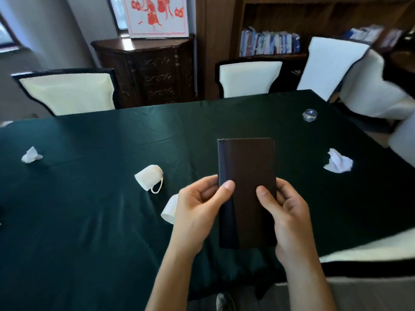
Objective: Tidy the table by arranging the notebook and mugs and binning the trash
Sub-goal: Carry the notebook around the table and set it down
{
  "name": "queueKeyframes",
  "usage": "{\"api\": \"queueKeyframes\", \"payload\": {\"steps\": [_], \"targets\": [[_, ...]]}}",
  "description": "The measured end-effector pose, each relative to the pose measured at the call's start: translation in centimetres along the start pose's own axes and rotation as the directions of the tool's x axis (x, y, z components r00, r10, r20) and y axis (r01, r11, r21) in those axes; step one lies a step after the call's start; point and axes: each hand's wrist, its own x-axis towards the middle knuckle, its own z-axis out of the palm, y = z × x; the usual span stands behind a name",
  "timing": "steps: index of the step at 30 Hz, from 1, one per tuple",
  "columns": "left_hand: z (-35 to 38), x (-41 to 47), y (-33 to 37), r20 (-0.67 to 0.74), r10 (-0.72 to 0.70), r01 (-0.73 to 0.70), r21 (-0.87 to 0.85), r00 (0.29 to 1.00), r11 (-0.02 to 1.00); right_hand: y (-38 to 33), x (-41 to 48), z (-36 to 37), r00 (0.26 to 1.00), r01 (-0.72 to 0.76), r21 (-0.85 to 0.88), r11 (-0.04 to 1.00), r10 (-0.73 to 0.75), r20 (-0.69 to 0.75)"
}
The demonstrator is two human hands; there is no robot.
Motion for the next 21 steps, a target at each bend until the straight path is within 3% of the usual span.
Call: {"api": "queueKeyframes", "payload": {"steps": [4, 11, 21], "targets": [[-0.5, -3.0, -0.3, 0.17, -0.121, 0.108, 0.087, 0.978, 0.99, 0.4, -4.2, -0.5, 0.976, 0.049, 0.011, 0.999, -0.045, -0.211], [0.5, -7.3, -0.8, 0.459, -0.297, 0.264, 0.137, 0.837, 0.955, 0.6, -12.4, -2.3, 0.862, 0.143, 0.002, 0.99, -0.124, -0.491], [6.5, -14.1, -1.1, 0.696, -0.354, 0.225, 0.274, 0.625, 0.935, -2.1, -23.3, -6.0, 0.636, 0.299, -0.039, 0.954, -0.229, -0.737]]}}
